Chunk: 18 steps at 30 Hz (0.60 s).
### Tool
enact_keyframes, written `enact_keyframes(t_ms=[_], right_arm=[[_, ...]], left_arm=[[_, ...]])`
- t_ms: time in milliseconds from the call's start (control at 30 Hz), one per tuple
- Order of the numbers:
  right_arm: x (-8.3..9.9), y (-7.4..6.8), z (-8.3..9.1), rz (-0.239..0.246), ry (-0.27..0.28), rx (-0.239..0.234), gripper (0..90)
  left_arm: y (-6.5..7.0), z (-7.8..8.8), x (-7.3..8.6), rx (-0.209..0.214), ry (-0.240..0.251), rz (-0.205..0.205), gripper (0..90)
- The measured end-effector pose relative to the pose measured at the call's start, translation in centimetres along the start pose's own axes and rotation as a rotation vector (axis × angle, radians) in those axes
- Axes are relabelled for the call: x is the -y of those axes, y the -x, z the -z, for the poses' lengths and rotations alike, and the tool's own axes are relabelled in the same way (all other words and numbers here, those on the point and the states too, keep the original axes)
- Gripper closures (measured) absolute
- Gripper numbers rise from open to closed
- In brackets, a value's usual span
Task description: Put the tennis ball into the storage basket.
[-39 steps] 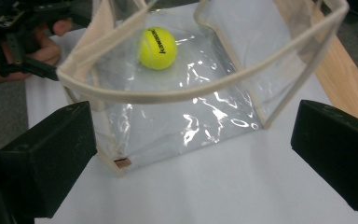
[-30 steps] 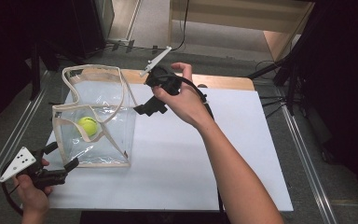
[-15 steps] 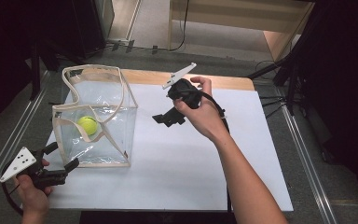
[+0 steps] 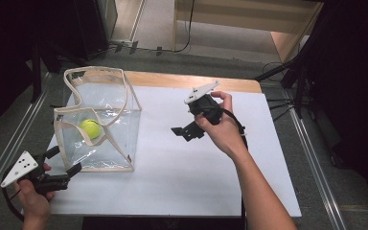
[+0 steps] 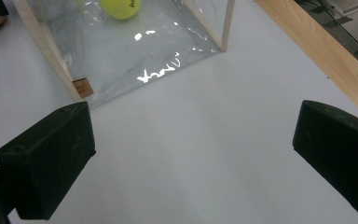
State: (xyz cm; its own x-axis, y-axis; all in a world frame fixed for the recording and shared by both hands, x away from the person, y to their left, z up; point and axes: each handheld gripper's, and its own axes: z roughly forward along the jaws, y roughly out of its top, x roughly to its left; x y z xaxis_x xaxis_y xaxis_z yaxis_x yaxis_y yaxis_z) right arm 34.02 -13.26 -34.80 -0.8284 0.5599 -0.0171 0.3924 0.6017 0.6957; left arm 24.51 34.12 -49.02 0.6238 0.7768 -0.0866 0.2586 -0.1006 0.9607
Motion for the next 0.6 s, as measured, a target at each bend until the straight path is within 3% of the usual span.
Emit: enact_keyframes(t_ms=[600], right_arm=[[5.6,0.2,2.2,-0.074,0.110,0.062,0.0]], left_arm=[[0.1,0.0,0.0,-0.006,-0.004,-0.006,0.2]])
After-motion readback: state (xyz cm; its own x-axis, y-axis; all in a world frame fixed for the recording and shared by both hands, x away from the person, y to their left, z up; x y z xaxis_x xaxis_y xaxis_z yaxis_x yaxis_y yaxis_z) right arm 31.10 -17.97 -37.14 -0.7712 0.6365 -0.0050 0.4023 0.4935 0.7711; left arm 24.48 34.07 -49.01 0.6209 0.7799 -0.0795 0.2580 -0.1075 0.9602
